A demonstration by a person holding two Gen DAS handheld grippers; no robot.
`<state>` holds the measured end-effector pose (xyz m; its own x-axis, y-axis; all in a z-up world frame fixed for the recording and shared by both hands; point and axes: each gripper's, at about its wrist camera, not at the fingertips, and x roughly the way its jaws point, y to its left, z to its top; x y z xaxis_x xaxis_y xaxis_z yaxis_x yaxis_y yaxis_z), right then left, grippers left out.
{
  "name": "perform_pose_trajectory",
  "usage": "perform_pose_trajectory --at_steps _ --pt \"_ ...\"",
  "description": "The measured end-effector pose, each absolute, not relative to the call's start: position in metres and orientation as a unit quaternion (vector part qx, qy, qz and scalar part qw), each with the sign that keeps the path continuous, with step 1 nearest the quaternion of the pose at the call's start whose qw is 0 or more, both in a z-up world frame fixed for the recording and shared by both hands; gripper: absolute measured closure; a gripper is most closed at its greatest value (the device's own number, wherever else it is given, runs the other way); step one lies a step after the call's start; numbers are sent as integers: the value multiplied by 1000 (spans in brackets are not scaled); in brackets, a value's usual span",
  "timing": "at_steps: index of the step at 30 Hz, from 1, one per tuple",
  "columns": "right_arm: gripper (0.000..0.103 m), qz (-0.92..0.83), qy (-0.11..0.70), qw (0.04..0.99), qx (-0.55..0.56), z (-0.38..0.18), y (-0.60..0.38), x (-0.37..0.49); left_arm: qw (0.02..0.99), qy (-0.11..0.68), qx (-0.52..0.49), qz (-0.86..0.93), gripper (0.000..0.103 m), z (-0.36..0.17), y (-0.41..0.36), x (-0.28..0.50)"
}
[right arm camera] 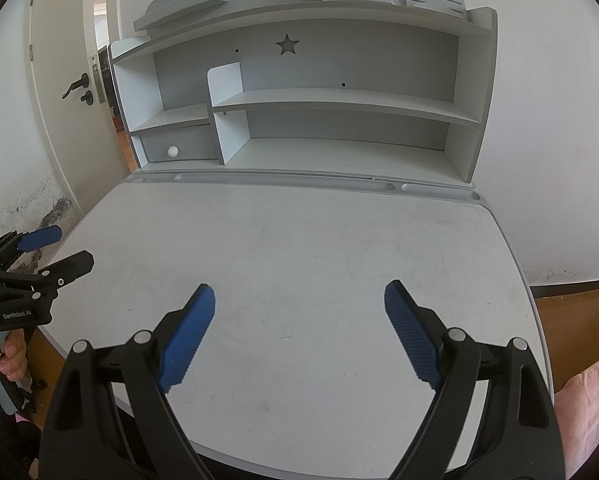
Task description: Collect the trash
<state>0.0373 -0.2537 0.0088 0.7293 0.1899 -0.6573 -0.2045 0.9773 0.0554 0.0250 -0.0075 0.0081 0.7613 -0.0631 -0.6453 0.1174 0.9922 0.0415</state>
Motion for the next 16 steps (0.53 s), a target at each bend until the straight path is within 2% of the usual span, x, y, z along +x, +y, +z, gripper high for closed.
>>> perform_pose_trajectory --at_steps 16 --pt "19 106 353 930 -9 9 -255 38 935 347 41 -55 10 6 -9 26"
